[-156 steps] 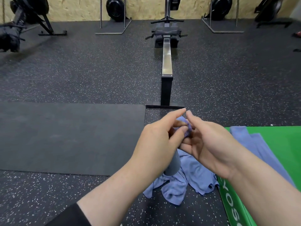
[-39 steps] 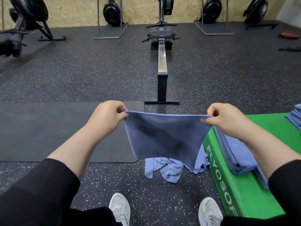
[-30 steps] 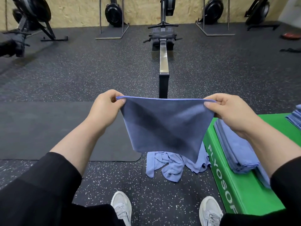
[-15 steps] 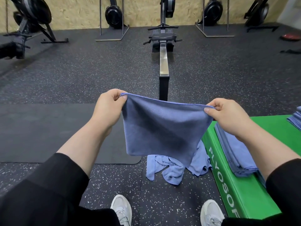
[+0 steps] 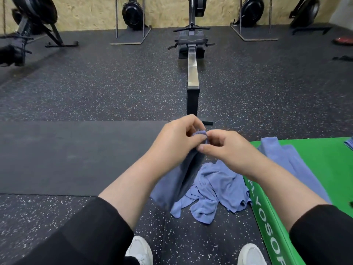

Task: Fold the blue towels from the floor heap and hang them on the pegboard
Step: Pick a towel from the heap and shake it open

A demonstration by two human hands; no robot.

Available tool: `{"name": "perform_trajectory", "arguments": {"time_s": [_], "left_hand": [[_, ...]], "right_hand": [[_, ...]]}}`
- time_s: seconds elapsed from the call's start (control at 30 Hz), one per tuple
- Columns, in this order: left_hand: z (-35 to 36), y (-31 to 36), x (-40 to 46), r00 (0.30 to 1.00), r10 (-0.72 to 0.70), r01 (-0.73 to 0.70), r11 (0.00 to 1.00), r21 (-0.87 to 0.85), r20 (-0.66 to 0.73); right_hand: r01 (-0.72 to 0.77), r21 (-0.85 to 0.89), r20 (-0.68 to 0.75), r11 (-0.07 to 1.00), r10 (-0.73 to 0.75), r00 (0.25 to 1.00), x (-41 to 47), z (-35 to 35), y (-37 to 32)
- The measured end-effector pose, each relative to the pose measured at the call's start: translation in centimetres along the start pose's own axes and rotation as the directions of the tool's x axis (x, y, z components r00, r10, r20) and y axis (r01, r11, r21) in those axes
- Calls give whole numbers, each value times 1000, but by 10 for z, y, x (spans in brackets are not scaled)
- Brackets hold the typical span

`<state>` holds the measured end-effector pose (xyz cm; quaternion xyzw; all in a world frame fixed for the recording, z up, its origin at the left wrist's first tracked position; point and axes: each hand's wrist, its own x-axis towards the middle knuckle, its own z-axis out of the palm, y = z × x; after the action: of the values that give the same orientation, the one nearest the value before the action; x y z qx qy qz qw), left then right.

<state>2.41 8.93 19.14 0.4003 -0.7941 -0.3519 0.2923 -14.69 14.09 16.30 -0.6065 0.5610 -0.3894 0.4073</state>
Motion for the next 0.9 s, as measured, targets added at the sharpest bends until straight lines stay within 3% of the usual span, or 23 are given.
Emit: {"name": "perform_trajectory", "arguments": {"time_s": [0.07,0.17,0.27,0.37,0.43,0.57,0.67,0.77,0.9], "left_hand": [[2,-3,3,998,-44,40,997,-72,-45],[4,-7,6,984,-157,124,938,-324,-79],[3,-18,9,966,-251,248,858,-451,53],[5,-30,7,910,-292,381,870,-314,295],[7,-35,7,885,-315,424,850,-312,343],[5,-31,14,942,-253,300,930,-213,220],[1,-31,14,952,-210,234,969,-86,224],[-5,-41,13,931,-257,224,963,151,260],[-19,-62,11,926,-350,302,912,278,143]], "right_hand": [[1,35,24,999,-2,1000,6,1,1],[14,109,44,994,-19,999,16,2,1],[19,254,-9,967,-18,1000,22,0,-1],[34,337,-121,941,8,993,27,-9,-3],[25,312,-135,950,19,991,28,-18,-5],[-48,51,-39,998,50,998,28,-27,-5],[-17,7,-164,1000,18,986,29,-29,-3],[-6,-35,-274,999,-3,962,29,-34,0],[-26,-37,-346,999,12,938,26,-46,6]]}}
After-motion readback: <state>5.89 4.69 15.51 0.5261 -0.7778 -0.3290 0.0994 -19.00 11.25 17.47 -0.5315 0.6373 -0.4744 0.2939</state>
